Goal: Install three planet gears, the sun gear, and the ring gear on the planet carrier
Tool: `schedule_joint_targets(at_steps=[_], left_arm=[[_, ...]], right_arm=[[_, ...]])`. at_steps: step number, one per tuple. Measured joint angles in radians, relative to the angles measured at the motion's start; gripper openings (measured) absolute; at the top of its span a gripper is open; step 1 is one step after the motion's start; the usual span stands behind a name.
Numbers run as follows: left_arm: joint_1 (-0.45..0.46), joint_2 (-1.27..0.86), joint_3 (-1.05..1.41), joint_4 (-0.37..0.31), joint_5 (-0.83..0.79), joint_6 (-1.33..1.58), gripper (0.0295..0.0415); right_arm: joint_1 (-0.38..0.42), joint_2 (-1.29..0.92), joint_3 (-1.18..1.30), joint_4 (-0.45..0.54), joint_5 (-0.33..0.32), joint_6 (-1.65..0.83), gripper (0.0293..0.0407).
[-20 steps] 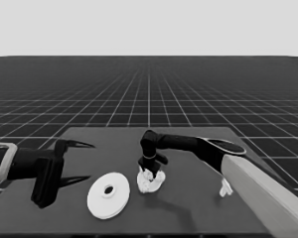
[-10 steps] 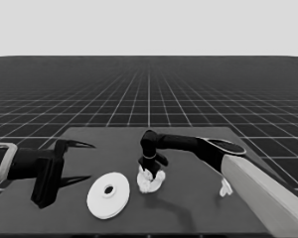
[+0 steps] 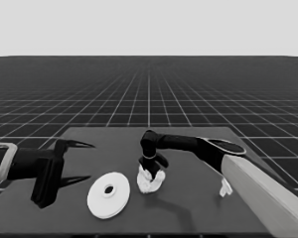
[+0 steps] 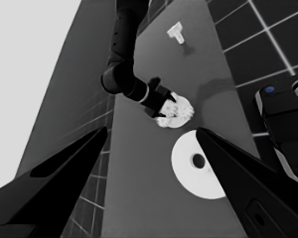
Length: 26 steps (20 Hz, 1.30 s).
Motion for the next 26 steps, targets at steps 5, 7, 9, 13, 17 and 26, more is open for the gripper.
schedule_joint_targets(at_steps=[5,7,9,13,17,26], left_arm=[[0.000,0.000,0.000,0.000,0.000,0.000,0.0385],[0.000,0.000,0.000,0.000,0.000,0.000,0.0385],[0.000,0.000,0.000,0.000,0.000,0.000,0.0385],[0.000,0.000,0.000,0.000,0.000,0.000,0.0385],[0.000,0.000,0.000,0.000,0.000,0.000,0.0385],[0.000,0.000,0.000,0.000,0.000,0.000,0.0385]], right_arm=[[0.000,0.000,0.000,0.000,0.000,0.052,0.0309],[0.000,0.000,0.000,0.000,0.000,0.073,0.0309],[0.000,0.000,0.000,0.000,0.000,0.094,0.0309],[0.000,0.000,0.000,0.000,0.000,0.136,0.0309],[0.000,0.000,0.000,0.000,0.000,0.178,0.0309],[0.000,0.000,0.000,0.000,0.000,0.224,0.0384]])
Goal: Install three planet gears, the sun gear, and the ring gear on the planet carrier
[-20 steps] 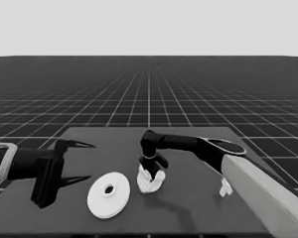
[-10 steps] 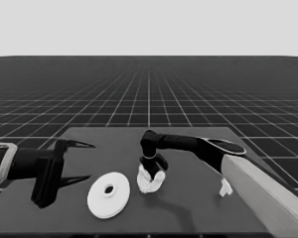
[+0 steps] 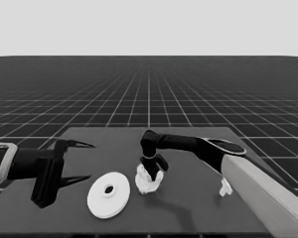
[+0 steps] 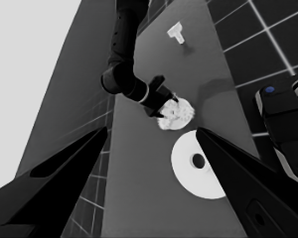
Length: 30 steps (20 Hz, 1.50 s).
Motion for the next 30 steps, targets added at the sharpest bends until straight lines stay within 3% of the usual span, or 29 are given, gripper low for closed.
schedule_joint_targets(at_steps=[4,5,6,8,14,15,16,17,19,24,25,26,27,28,29,30], left_arm=[[0.000,0.000,0.000,0.000,0.000,0.000,0.0385],[0.000,0.000,0.000,0.000,0.000,0.000,0.0385],[0.000,0.000,0.000,0.000,0.000,0.000,0.0385],[0.000,0.000,0.000,0.000,0.000,0.000,0.0385],[0.000,0.000,0.000,0.000,0.000,0.000,0.0385],[0.000,0.000,0.000,0.000,0.000,0.000,0.0385],[0.000,0.000,0.000,0.000,0.000,0.000,0.0385],[0.000,0.000,0.000,0.000,0.000,0.000,0.0385],[0.000,0.000,0.000,0.000,0.000,0.000,0.0385],[0.000,0.000,0.000,0.000,0.000,0.000,0.0385],[0.162,0.189,0.057,0.485,0.446,-0.486,0.0388],[0.245,0.459,0.001,0.497,0.935,-0.986,0.0399],[0.261,0.611,-0.158,0.247,0.982,-1.425,0.0404],[0.271,0.651,-0.305,0.074,0.963,-1.621,0.0398],[0.279,0.666,-0.413,-0.028,0.928,-1.704,0.0391],[0.286,0.676,-0.485,-0.089,0.905,-1.740,0.0387]], right_arm=[[0.000,0.000,0.000,0.000,0.000,0.000,0.0385],[0.048,-0.009,0.039,0.043,-0.027,-0.392,0.0393],[0.086,-0.012,0.057,0.070,-0.037,-0.640,0.0391],[0.121,-0.015,0.069,0.098,-0.040,-0.875,0.0386],[0.136,-0.017,0.073,0.115,-0.039,-0.997,0.0385],[0.012,-0.293,0.531,-0.104,0.108,-1.411,0.0404],[-0.107,-0.718,0.889,-0.236,0.195,-1.672,0.0395],[-0.171,-0.983,1.099,-0.313,0.245,-1.825,0.0389],[-0.225,-1.216,1.300,-0.385,0.293,-1.969,0.0385],[-0.247,-1.323,1.397,-0.421,0.317,-2.040,0.0385],[-0.248,-1.326,1.400,-0.422,0.318,-2.042,0.0385],[-0.248,-1.328,1.402,-0.423,0.318,-2.043,0.0385],[-0.248,-1.329,1.403,-0.423,0.318,-2.044,0.0385],[-0.248,-1.330,1.404,-0.424,0.319,-2.044,0.0385],[-0.248,-1.330,1.404,-0.424,0.319,-2.045,0.0385],[-0.248,-1.330,1.404,-0.424,0.319,-2.045,0.0385]])
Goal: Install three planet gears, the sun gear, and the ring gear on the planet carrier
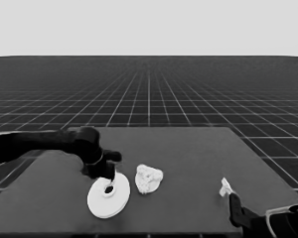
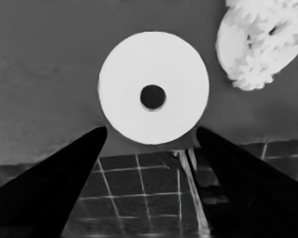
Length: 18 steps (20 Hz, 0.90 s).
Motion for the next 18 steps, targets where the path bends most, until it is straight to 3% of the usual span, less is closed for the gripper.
schedule_joint_targets(at_steps=[4,5,7,14,15,18], left_arm=[[0.009,0.017,-0.107,-0.078,-0.028,-0.027,0.0385],[0.106,0.025,-0.139,0.020,-0.046,-0.012,0.0385],[0.206,0.041,-0.196,0.104,-0.073,0.016,0.0385],[0.249,0.052,-0.235,0.142,-0.093,0.035,0.0385],[0.249,0.053,-0.235,0.142,-0.093,0.035,0.0349],[0.249,0.053,-0.235,0.143,-0.094,0.035,0.0348]], right_arm=[[0.000,0.000,0.000,0.000,0.000,0.000,0.0385],[0.000,0.000,0.000,0.000,0.000,0.000,0.0385],[0.000,0.000,0.000,0.000,0.000,0.000,0.0385],[0.000,0.000,0.000,0.000,0.000,0.000,0.0385],[0.000,0.000,0.000,0.000,0.000,0.000,0.0385],[0.000,0.000,0.000,0.000,0.000,0.000,0.0385]])
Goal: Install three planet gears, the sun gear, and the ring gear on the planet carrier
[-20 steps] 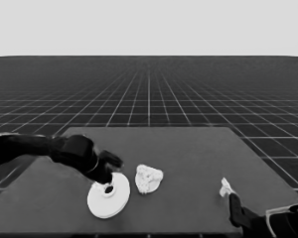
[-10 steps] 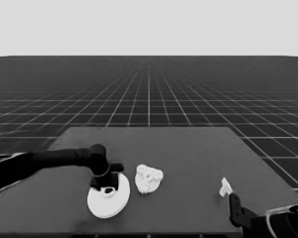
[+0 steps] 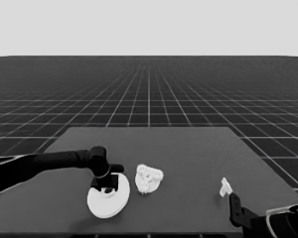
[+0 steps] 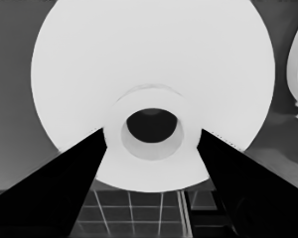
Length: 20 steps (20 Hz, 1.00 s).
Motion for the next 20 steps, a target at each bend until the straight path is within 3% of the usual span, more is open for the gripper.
schedule_joint_targets(at_steps=[6,7,9,16,18,20], left_arm=[[0.000,0.000,0.000,0.000,0.000,0.000,0.0348],[-0.079,-0.020,0.065,-0.084,0.035,-0.035,0.0348],[-0.184,-0.031,0.103,-0.178,0.056,-0.058,0.0348],[-0.237,-0.032,0.109,-0.230,0.062,-0.062,0.0348],[-0.228,0.331,-0.222,-0.222,0.070,-0.120,0.0348],[-0.225,0.487,-0.418,-0.220,0.059,-0.058,0.0348]], right_arm=[[0.000,0.000,0.000,0.000,0.000,0.000,0.0385],[0.000,0.000,0.000,0.000,0.000,0.000,0.0385],[0.000,0.000,0.000,0.000,0.000,0.000,0.0385],[0.000,0.000,0.000,0.000,0.000,0.000,0.0385],[0.000,0.000,0.000,0.000,0.000,0.000,0.0385],[0.000,0.000,0.000,0.000,0.000,0.000,0.0385]])
